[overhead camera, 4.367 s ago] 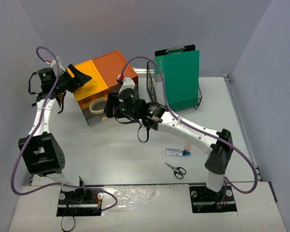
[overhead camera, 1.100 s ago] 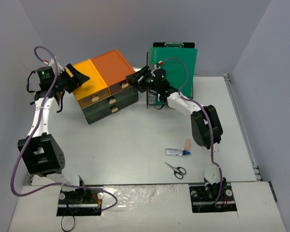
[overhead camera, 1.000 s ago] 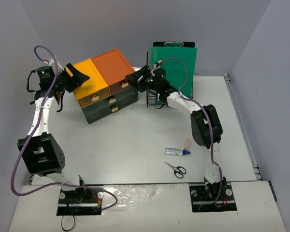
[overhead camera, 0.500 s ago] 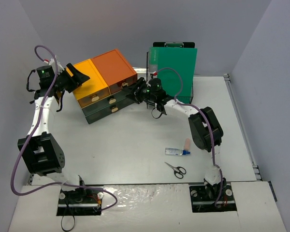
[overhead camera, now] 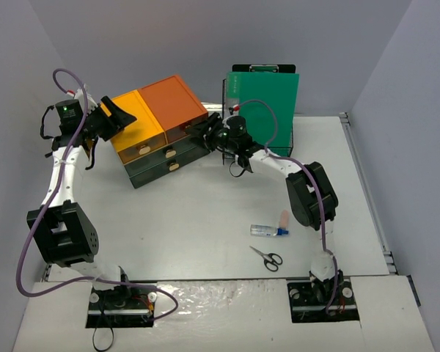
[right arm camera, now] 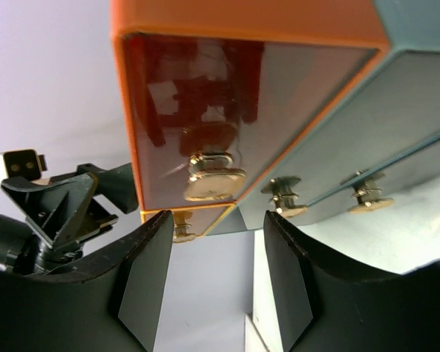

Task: Organize the desk

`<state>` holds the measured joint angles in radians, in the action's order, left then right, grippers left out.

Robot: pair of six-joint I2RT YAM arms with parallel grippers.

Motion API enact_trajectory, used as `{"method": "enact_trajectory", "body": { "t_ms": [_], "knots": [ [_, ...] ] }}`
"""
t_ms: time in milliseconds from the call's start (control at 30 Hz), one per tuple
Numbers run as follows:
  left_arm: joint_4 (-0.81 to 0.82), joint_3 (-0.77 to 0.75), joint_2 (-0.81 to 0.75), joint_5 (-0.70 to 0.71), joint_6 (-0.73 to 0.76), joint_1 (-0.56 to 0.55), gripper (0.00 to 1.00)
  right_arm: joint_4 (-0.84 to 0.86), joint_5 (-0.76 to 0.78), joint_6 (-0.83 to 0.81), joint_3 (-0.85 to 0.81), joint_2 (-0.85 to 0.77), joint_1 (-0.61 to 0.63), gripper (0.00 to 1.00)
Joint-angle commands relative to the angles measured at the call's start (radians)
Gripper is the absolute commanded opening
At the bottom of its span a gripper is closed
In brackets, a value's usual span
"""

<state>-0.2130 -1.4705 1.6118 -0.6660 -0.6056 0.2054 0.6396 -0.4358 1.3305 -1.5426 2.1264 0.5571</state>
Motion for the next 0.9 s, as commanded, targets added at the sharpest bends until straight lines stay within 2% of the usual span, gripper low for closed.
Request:
{"method": "enact_trajectory", "body": {
  "t_ms": [0, 200, 367, 433, 533, 633, 867],
  "knots": [
    [-0.085, -0.029, 0.035, 0.016, 0.017, 0.008, 0.64, 0.129, -0.018, 0.051, -0.076, 0.029, -0.005, 0.49],
    [-0.090, -0.040, 0.041, 0.012, 0.023, 0.008, 0.64, 0.164, -0.008, 0.078, -0.118, 0.075, -0.004, 0.48],
    [-0.091, -0.036, 0.042, 0.014, 0.024, 0.008, 0.64, 0.203, 0.010, 0.087, -0.110, 0.084, -0.005, 0.42],
    [-0.092, -0.035, 0.042, 0.015, 0.025, 0.009, 0.64, 0.204, 0.013, 0.087, -0.110, 0.085, -0.003, 0.37],
    [-0.095, -0.035, 0.043, 0.017, 0.029, 0.008, 0.64, 0.199, 0.019, 0.078, -0.097, 0.073, -0.005, 0.17],
    [-0.098, -0.039, 0.043, 0.019, 0.032, 0.008, 0.64, 0.184, 0.019, 0.064, -0.081, 0.057, -0.006, 0.03],
    [-0.104, -0.044, 0.044, 0.022, 0.033, 0.009, 0.64, 0.093, 0.005, 0.006, 0.037, -0.046, -0.005, 0.00]
  ]
}}
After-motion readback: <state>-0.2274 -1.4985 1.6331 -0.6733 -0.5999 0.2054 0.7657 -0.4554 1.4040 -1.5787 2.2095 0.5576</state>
